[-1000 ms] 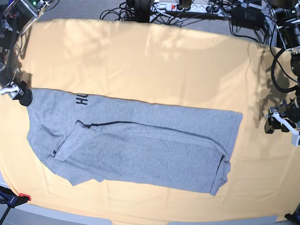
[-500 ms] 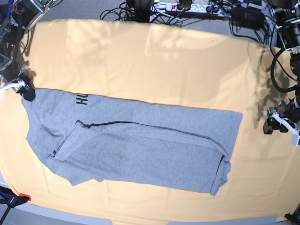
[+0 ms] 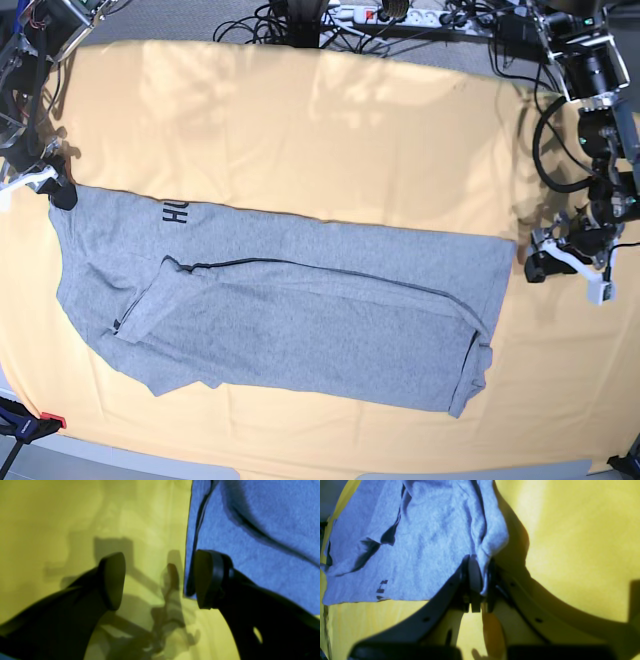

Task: Layout the t-shirt on the table in an organized manner, then fold the t-shirt properly
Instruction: 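Hold both corners and pull the shirt toward the table edge to straighten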

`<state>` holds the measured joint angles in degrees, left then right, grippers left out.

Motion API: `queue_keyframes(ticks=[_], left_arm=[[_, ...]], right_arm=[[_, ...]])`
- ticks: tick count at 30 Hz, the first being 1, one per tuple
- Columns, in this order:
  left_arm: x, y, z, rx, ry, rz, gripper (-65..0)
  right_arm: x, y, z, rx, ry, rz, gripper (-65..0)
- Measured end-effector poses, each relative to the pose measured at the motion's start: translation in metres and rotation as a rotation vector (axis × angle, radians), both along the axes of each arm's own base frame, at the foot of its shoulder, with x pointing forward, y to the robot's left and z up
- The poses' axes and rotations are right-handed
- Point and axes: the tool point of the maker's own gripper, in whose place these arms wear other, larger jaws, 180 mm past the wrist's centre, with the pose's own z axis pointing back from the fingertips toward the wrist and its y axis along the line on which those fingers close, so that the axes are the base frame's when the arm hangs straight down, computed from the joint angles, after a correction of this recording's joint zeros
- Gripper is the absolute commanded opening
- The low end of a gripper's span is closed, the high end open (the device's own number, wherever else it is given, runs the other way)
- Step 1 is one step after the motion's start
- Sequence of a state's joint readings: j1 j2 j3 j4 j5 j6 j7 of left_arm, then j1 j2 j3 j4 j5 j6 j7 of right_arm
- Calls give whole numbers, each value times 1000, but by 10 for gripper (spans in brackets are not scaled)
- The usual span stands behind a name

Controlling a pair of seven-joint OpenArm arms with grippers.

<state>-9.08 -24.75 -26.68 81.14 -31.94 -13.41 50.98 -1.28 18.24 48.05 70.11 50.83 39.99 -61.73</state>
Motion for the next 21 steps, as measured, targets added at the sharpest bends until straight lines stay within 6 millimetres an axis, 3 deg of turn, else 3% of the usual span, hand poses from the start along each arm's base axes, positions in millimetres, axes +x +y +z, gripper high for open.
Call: queue_keyframes(ticks=[7, 17, 21], left_arm=[[-5, 1, -32, -75, 54, 32, -215], [-3, -21, -43, -289, -15, -64, -215], [-6, -44, -41, -338, -4, -168, -215]], right_arm=[[0, 0, 0, 0, 0, 0, -650], [0, 1, 1, 10, -5, 1, -650], [0, 1, 1, 10, -5, 1, -650]])
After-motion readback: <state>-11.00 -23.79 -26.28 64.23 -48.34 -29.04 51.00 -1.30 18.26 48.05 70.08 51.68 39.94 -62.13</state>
